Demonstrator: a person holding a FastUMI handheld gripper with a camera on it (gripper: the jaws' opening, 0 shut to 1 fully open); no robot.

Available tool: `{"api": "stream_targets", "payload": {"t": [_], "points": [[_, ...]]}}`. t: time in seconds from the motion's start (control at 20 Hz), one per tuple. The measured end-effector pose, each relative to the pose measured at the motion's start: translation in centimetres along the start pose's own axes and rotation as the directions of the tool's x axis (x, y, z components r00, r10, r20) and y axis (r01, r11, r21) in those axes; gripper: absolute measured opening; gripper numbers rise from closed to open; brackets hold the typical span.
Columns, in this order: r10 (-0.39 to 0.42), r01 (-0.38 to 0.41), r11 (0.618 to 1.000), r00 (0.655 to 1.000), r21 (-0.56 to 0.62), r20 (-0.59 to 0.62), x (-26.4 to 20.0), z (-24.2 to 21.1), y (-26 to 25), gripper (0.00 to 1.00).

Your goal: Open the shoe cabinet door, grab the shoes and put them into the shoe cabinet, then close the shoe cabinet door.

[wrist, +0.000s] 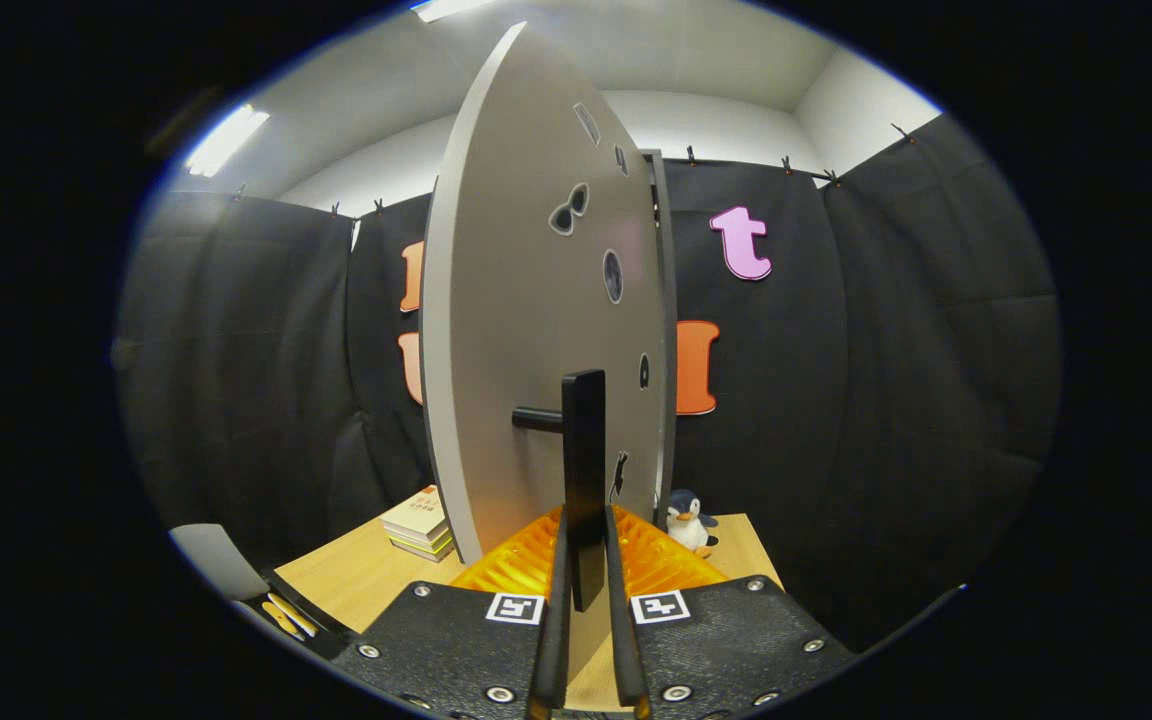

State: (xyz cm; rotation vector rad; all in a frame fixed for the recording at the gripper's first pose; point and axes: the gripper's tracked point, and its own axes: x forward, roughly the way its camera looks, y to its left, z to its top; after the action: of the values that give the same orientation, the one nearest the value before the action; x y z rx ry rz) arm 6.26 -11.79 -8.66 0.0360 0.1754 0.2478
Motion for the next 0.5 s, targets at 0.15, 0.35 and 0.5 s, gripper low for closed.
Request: {"api": "stream_targets", "payload": {"t": [0.15,0.35,0.5], "points": [[-0.012,0.012,1.0,1.0,0.004,-0.017,-0.6,-0.5,-1.8,0.18],[-0.07,0.069,0.997,0.997,-0.045,-0.025,-1.2,-0.6,-4.2,0.18],[-0.145,0.143,0.983,0.989,-0.115,-0.016,-1.6,-0.6,-6.0,0.17]]}}
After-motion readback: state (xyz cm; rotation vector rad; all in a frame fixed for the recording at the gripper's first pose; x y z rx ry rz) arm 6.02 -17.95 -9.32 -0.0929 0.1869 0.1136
